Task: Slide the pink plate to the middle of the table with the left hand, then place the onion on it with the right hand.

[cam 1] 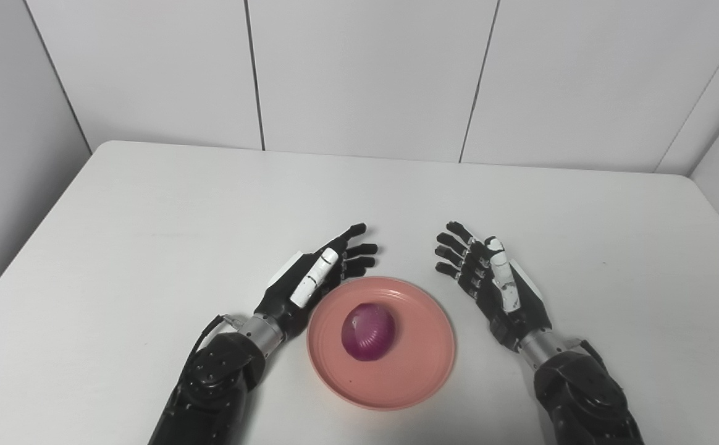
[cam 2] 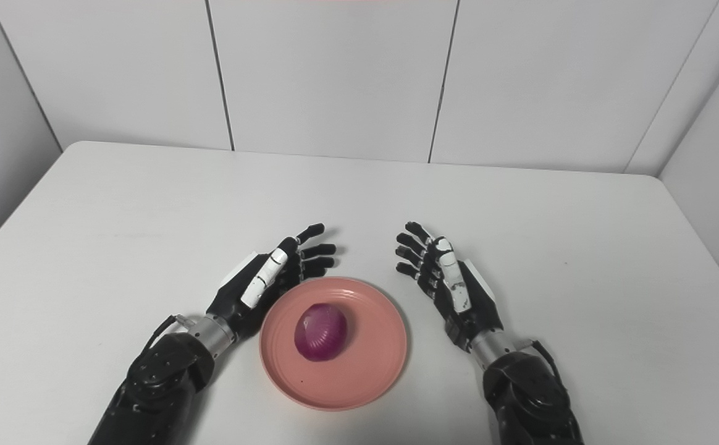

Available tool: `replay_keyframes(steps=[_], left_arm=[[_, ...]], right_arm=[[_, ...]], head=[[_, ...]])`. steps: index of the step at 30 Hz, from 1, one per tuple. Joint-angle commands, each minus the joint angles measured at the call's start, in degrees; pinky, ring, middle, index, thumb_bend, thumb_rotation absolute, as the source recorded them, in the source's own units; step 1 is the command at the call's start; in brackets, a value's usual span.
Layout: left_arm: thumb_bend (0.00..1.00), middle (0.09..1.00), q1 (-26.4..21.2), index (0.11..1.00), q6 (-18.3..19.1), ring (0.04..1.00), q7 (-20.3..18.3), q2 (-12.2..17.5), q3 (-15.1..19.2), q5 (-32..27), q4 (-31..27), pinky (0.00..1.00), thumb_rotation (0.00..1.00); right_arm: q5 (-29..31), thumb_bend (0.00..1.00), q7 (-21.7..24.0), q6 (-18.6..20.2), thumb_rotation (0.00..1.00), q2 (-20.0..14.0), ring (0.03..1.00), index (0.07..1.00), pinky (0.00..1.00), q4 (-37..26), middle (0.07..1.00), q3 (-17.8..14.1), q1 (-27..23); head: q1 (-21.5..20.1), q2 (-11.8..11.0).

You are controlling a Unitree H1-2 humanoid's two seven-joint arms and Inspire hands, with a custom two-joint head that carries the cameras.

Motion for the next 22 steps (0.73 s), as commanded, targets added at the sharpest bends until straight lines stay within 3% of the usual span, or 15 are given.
replay_keyframes(steps=[1, 9, 14, 18, 22], left_arm=[[0.75, 0.856, -1.08, 0.919, -0.34, 0.845, 0.07, 0.13, -0.07, -0.19, -1.12, 0.88, 0.96], [0.75, 0.857, -0.97, 0.916, -0.13, 0.844, 0.05, 0.16, 0.01, -0.40, -1.59, 0.88, 0.95], [0.74, 0.859, -0.99, 0.920, -0.58, 0.844, -0.13, 0.37, -0.03, -0.33, -1.33, 0.87, 0.96], [0.74, 0.858, -0.93, 0.917, -0.29, 0.844, -0.04, 0.34, -0.01, -0.32, -1.41, 0.88, 0.96], [0.74, 0.855, -0.96, 0.917, -0.50, 0.844, 0.01, 0.32, -0.05, -0.19, -1.28, 0.88, 0.96]], right_arm=[[-2.32, 1.00, 0.25, 2.10, 1.00, 0.19, 0.920, 0.927, 1.00, 2.83, 0.906, 2.39, 1.00], [-1.83, 1.00, 0.54, 1.64, 1.00, -0.43, 0.913, 0.912, 1.00, 2.57, 0.885, 3.81, 0.81], [-0.21, 1.00, 2.46, 2.17, 1.00, -0.64, 0.804, 0.876, 0.83, 2.01, 0.821, 4.75, 0.74], [0.63, 1.00, 3.27, 1.98, 1.00, -0.67, 0.781, 0.852, 0.75, 2.15, 0.802, 5.65, 0.82], [1.67, 1.00, 3.37, 2.22, 1.00, -0.65, 0.784, 0.853, 0.75, 1.94, 0.804, 5.84, 1.00]], head=[[0.08, 0.03], [0.06, 0.08], [0.14, 0.15], [0.15, 0.17], [0.05, 0.13]])
